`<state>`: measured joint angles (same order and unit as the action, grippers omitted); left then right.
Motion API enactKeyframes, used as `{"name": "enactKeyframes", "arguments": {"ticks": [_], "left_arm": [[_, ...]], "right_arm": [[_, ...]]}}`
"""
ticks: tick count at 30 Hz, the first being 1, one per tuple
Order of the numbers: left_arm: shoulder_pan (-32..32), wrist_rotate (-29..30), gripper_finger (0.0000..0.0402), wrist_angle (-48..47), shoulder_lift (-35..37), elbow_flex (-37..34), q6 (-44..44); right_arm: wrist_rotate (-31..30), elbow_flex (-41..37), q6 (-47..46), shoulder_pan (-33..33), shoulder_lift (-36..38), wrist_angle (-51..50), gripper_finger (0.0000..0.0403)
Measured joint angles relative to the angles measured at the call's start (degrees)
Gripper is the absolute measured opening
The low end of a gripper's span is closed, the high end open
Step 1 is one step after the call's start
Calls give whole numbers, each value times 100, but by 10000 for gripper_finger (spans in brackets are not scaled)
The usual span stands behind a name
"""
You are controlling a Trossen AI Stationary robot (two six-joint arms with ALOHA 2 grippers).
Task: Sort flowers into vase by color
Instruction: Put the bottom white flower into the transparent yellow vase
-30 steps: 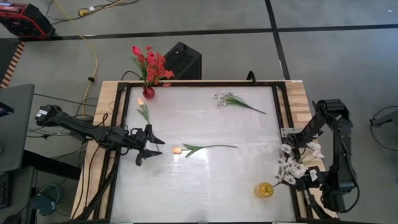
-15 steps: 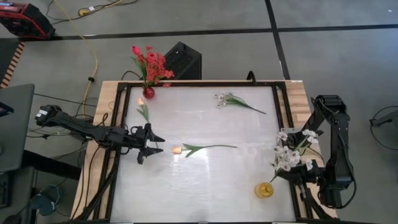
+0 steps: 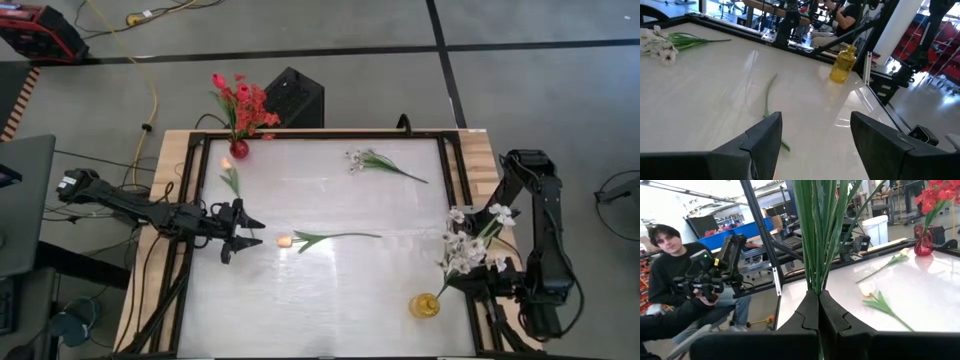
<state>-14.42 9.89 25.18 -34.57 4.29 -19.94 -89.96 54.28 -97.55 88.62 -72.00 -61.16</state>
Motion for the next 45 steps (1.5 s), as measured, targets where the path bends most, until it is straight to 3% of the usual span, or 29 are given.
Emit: {"name": "enactKeyframes", "arguments": {"ticks": [13, 25, 37, 45], "left_arm": [[-1, 91, 224, -23, 0, 0, -31], [-1, 90, 224, -148, 0, 0, -46], [-1, 87, 224, -187, -2, 0, -112], [-1, 90, 224, -184, -2, 0, -116]], "right_arm": [[154, -19, 164, -354, -432, 447, 21], [145, -107, 158, -289, -497, 789, 21], [621, -292, 189, -280, -493, 1169, 22], [694, -292, 209, -280, -493, 1128, 63]]}}
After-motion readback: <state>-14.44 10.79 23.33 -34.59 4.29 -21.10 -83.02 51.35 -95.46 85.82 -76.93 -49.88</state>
